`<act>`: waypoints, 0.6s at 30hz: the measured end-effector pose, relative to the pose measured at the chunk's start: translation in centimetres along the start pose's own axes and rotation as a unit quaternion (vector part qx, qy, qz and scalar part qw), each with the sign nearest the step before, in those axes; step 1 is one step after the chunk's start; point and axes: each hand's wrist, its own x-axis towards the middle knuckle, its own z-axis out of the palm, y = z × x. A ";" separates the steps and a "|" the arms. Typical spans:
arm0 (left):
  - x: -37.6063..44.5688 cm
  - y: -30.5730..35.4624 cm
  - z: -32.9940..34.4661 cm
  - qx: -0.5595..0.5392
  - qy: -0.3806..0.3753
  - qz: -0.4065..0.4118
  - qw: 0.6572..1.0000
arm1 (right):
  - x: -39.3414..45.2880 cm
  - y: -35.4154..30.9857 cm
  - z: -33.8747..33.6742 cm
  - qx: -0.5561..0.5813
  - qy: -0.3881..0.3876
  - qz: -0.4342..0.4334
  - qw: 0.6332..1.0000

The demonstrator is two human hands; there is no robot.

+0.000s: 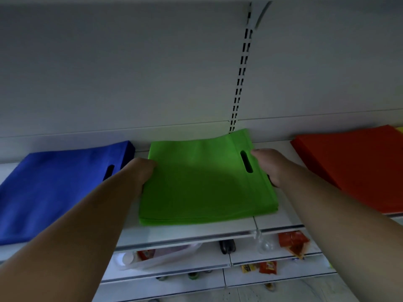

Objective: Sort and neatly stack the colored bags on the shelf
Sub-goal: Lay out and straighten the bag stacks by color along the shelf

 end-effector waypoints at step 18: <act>-0.7 -3.1 0.3 0.001 0.030 0.117 0.993 | -2.5 2.3 -0.4 -0.008 0.023 -0.098 0.995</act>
